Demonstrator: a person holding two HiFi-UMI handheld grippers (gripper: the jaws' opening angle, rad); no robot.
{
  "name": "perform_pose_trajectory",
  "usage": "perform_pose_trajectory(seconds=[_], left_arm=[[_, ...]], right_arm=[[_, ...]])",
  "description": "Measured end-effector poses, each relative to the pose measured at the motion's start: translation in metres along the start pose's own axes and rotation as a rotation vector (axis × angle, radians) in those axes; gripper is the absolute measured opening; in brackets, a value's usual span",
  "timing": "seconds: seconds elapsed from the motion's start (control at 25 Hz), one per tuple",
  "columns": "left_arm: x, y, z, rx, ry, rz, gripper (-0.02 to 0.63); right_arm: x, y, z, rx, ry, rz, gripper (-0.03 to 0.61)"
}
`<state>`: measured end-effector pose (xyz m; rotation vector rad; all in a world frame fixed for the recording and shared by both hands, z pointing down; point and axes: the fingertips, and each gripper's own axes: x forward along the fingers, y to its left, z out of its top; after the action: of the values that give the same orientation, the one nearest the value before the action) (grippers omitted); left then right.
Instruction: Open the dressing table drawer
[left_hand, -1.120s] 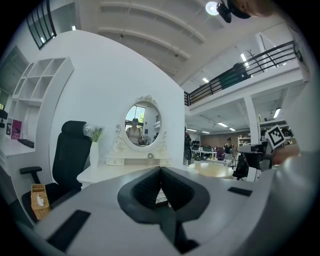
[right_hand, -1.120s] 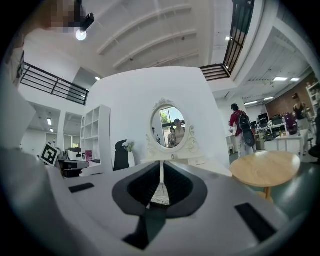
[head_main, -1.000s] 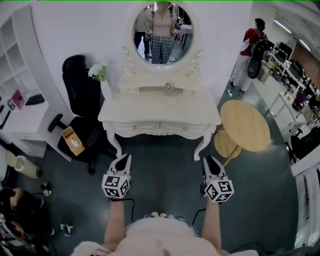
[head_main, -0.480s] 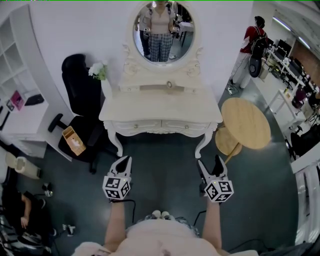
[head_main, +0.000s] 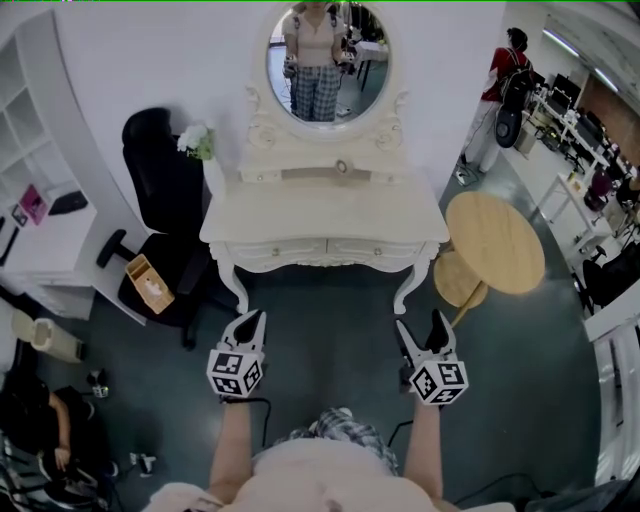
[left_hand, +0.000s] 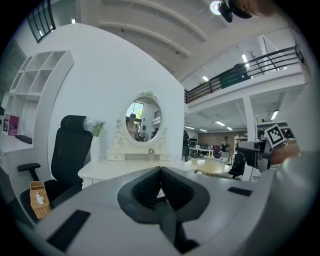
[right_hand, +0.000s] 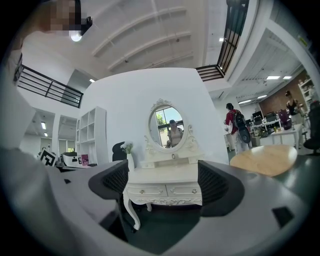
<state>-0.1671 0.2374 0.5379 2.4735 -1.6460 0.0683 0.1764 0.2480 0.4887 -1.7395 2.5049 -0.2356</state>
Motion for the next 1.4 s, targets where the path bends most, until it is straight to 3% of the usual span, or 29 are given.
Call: perform_pose_trajectory(seconds=[0.68,1.4], left_arm=[[0.079,0.035,0.02,0.011,-0.027,0.008,0.026],[0.287,0.122,0.067,-0.001,-0.004,0.073,0.026]], right_arm=[[0.086,-0.029,0.012,-0.009,-0.022,0.007,0.43],[0.333,-0.112,0.046,-0.002,0.007,0.072,0.43]])
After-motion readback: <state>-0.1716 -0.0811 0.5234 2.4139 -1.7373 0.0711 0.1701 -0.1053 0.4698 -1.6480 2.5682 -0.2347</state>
